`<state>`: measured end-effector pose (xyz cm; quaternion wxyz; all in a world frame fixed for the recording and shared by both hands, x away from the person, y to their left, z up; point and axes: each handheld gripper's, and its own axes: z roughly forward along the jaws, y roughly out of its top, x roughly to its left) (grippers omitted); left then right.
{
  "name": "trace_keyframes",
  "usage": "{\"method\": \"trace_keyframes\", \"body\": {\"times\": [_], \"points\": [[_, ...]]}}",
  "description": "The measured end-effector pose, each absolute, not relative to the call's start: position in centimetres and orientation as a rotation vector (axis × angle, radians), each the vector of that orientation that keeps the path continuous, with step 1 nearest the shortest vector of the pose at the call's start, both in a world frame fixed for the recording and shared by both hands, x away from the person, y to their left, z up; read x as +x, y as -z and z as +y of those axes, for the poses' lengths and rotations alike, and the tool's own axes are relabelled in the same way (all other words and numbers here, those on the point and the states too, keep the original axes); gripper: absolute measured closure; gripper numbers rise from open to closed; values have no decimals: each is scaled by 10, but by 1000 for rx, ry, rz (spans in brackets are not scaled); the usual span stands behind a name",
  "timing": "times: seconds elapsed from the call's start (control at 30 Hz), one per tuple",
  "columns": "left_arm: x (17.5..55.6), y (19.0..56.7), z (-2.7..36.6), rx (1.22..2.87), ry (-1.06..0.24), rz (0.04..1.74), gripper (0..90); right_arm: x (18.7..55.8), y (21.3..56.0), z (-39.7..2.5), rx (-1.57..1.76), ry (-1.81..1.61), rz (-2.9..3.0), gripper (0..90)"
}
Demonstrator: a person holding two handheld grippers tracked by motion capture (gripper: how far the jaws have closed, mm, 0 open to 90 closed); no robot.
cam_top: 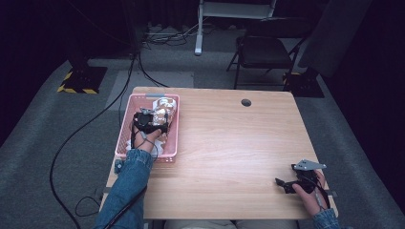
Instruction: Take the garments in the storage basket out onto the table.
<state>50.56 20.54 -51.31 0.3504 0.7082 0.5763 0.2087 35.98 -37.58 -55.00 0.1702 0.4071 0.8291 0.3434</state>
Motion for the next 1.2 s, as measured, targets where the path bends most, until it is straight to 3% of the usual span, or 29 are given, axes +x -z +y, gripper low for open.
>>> {"method": "trace_keyframes", "body": {"times": [0.5, 0.77, 0.93, 1.2], "points": [[517, 524, 201, 1966, -450, 1540, 54, 360, 550, -376, 1156, -976, 2356, 0], [519, 527, 198, 2013, -414, 1566, 132, 360, 550, -376, 1156, -976, 2356, 0], [517, 526, 197, 2019, -431, 1514, 321, 360, 550, -376, 1156, -977, 2356, 0], [512, 520, 197, 1965, -434, 1549, 524, 360, 550, -376, 1157, -977, 2356, 0]]}}
